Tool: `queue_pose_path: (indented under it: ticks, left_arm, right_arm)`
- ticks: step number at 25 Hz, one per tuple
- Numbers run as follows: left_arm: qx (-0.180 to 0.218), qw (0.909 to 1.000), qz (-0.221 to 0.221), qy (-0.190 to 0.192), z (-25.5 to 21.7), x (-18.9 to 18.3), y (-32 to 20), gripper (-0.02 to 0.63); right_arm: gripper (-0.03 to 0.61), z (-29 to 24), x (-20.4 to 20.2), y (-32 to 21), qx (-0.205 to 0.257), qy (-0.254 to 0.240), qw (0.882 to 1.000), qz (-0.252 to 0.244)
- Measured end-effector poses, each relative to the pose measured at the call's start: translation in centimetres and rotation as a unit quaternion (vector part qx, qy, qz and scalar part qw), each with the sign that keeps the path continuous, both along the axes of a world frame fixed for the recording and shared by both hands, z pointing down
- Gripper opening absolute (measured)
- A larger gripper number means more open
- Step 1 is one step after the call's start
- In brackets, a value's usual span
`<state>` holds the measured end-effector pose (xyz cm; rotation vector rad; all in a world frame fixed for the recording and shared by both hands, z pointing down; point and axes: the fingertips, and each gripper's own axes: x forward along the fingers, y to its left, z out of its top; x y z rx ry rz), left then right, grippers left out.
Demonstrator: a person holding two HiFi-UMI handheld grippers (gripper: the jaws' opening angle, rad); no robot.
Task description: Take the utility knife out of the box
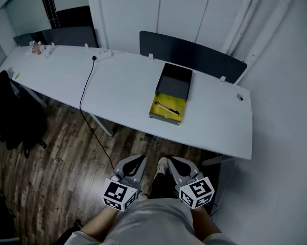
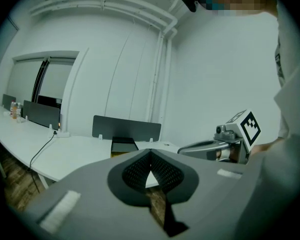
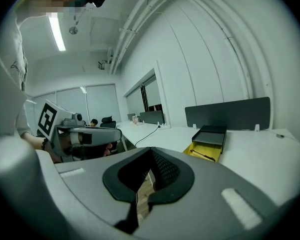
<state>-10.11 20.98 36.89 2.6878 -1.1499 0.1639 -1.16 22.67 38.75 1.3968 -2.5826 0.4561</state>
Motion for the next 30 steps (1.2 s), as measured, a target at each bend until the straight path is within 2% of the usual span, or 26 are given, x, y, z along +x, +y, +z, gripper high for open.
queue_pose_path:
  ticks: [17,24,30]
  left_arm:
    - [-0.002,0.9996,-0.029,-0.006,-1.1,7.1,-19.3,0.000]
    - [0.006,0.9989,-0.046,-0.009,-1.8,9.6,-24.1,0.000]
    - [-0.004,0.9979,-0.062,-0.018,-1.3,9.8,-25.7,0.000]
  right_arm:
    - [0.014,-1.3,6.5,-19.4,0.004,0.033,0.998,-0.055]
    - [0.014,-1.4,9.0,-24.2,0.004,0.034,0.996,-0.078]
    - [0.014,-0.6,9.6,-26.1,-0.007,0.029,0.996,-0.090]
